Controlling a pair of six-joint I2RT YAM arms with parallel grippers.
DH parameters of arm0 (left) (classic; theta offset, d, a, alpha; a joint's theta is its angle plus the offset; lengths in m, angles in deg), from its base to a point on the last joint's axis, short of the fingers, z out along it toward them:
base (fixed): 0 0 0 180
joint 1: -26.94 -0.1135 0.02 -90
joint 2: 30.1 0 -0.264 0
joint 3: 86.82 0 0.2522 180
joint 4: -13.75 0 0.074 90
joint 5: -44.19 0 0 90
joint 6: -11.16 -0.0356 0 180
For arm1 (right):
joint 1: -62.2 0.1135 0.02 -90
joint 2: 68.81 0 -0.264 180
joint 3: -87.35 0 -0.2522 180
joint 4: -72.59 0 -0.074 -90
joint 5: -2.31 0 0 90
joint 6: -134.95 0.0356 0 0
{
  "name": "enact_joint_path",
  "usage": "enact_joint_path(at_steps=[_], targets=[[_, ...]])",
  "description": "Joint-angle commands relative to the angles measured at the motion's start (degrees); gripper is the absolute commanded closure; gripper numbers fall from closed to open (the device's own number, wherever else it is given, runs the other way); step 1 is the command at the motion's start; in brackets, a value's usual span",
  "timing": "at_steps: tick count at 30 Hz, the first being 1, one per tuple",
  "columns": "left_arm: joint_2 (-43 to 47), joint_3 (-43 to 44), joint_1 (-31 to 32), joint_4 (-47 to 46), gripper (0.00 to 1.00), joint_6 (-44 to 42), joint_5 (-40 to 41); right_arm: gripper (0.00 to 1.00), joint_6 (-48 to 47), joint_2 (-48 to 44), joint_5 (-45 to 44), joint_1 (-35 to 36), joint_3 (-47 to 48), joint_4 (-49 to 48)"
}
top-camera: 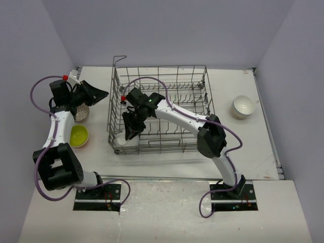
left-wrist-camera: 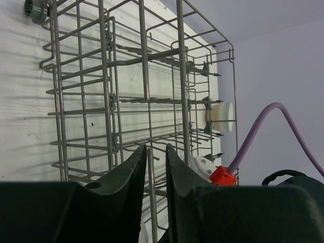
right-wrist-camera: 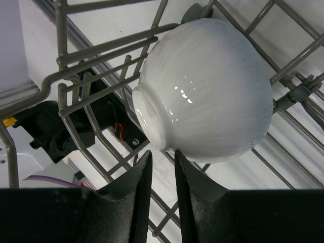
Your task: Unload the bowls from the dish rack
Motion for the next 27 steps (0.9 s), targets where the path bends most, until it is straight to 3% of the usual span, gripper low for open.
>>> enact_joint_path(at_steps=[1,19,27], targets=[[0.7,-0.5,0.4,-1.9,0.78,0.6,-1.7,0.75,1.0,1.5,0.7,0.5,3.3,-1.1],[0.8,-1.0,0.7,-1.1,0.77,0.5,-1.6,0.75,1.5,8.8,2.0,-0.1,9.7,0.5],[0.8,-1.8,1.2,-0.9,0.77,0.4,-1.4,0.75,-0.2,8.1,-0.9,-1.2,7.7,0.4]])
